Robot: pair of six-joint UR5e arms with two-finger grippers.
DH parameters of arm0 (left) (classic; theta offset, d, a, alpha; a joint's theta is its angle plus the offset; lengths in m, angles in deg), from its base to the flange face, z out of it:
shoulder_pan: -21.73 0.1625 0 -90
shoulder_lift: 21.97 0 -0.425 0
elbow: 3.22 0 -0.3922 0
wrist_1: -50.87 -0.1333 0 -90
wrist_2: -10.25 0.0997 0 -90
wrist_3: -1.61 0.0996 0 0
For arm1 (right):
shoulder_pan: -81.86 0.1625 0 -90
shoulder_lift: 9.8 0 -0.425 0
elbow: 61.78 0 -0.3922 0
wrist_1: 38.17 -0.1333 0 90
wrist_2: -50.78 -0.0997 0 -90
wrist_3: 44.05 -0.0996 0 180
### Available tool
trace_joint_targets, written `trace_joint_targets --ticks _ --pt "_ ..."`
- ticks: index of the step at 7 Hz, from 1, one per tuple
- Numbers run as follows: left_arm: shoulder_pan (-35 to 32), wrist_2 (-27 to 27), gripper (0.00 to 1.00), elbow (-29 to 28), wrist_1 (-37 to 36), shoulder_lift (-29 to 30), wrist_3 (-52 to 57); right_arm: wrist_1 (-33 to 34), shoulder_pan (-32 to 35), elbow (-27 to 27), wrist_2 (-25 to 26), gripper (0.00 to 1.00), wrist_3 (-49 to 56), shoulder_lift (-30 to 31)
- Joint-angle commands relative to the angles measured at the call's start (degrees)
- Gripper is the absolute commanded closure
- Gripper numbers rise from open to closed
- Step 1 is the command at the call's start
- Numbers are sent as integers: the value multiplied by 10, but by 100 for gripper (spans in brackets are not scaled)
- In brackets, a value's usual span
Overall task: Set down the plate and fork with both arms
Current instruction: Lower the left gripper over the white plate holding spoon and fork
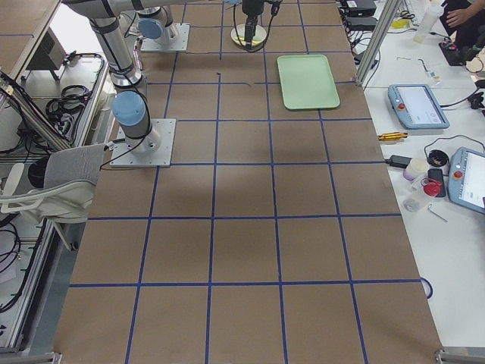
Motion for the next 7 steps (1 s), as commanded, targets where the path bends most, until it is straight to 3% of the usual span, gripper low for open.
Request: trace_joint_targets --ticks 1,4,5,7 --pt "43 -4 0 29 -22 23 66 0 -1 -1 0 0 1 0" --pt "102 -6 2 182 -218 71 206 0 -1 -1 0 0 1 -1" --pt "113 -6 5 205 -253 88 248 -1 -1 -1 0 0 1 0" --pt "135 -6 22 227 -259 129 282 -1 -1 -1 0 0 1 0"
